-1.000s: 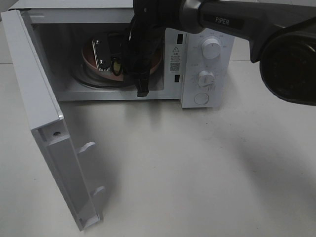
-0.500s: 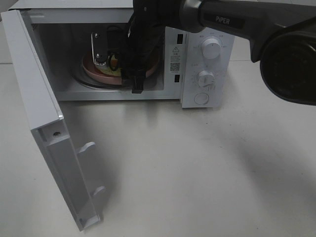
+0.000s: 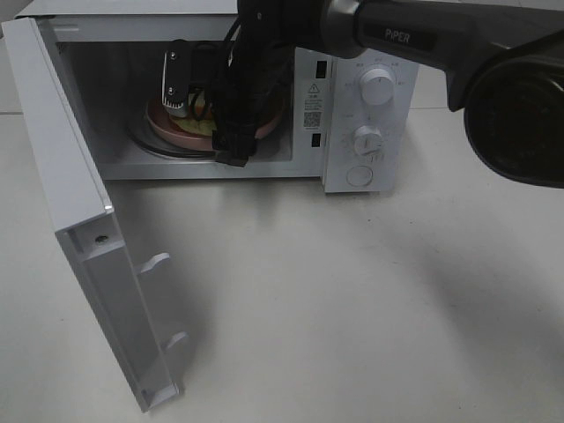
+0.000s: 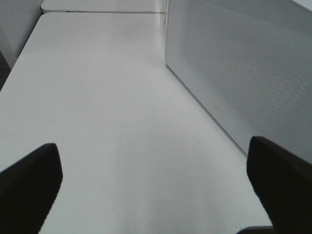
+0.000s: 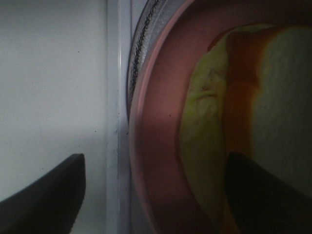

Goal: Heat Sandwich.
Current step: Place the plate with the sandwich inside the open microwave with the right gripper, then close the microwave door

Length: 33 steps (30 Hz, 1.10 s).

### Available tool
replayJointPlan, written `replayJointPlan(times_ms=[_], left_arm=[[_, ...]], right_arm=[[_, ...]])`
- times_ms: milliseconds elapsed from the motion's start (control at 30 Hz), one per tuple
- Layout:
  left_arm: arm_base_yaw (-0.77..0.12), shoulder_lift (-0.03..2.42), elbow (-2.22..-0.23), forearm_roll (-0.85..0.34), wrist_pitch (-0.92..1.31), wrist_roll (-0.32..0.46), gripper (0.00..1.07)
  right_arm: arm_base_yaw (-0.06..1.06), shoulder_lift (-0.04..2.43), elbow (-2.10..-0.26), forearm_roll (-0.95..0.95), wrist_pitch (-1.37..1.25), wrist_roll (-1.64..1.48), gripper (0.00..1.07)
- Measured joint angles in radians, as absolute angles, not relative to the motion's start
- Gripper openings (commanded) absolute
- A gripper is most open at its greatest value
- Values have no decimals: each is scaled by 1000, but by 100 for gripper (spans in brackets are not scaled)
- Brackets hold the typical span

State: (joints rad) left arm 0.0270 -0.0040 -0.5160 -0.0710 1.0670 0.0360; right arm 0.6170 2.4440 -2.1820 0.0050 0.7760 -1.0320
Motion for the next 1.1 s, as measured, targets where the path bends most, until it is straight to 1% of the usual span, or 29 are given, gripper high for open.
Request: replayJointPlan(times_ms=[367,667,1100], left_arm=[[27,-4,-516,-71,1067,36,98],[27,-4,-516,-71,1067,36,98],[27,-4,-516,-71,1067,36,98]], right_arm=[[617,2443,-2181,0,777,-961,76],[618,2377,-2035,0,709,-956,76],[618,2295,-1896,0,632,-956,76]])
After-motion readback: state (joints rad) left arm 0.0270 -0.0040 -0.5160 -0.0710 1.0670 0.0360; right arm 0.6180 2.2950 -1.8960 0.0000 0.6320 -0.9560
